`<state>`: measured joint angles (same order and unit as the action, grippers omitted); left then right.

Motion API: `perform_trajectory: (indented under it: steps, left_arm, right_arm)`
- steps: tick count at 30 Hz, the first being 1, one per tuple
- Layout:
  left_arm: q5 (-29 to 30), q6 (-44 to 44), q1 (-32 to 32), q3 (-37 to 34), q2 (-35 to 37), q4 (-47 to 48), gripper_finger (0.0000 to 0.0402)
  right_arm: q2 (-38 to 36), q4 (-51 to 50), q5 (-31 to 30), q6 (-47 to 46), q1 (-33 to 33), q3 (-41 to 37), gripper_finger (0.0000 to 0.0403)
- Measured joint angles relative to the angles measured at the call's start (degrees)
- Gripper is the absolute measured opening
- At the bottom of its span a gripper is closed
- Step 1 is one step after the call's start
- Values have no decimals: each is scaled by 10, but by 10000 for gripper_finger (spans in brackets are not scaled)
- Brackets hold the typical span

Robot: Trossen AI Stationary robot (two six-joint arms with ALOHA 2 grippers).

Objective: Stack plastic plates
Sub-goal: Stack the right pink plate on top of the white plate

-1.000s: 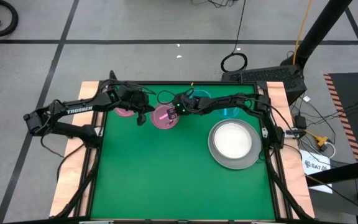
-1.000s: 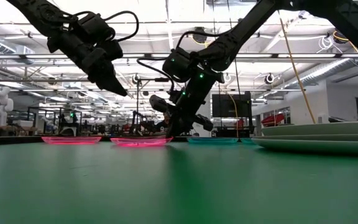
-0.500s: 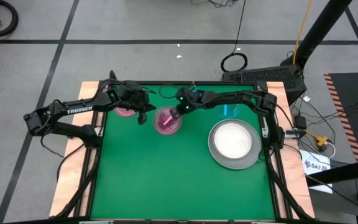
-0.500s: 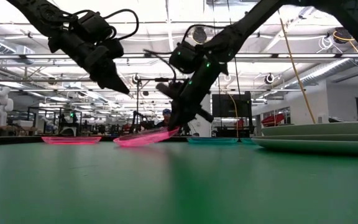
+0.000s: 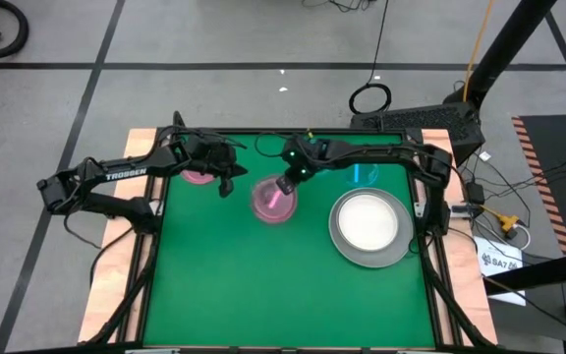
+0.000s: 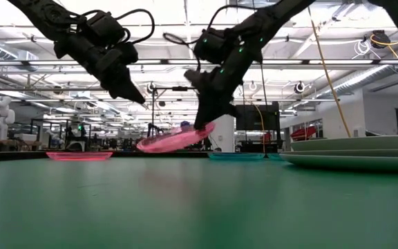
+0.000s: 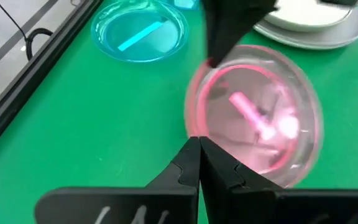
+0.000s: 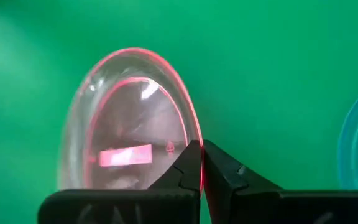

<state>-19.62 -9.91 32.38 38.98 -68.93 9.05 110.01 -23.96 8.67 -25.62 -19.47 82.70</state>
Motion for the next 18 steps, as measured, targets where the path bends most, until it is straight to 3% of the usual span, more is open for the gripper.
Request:
perform_trajectory:
  steps: [3,10,14,18]
  left_arm:
    - [0,18,0,0,0,-14,5]
    - [0,53,-1,0,0,-33,5]
    - [0,66,-4,0,0,-34,5]
    - [0,89,-12,0,0,-34,5]
  right_arm:
    - [-35,-58,48,30,2,0,1]
    - [-144,-230,52,54,16,-2,0]
    - [-227,-232,52,63,20,-55,0]
    - [-318,-180,47,37,20,-163,0]
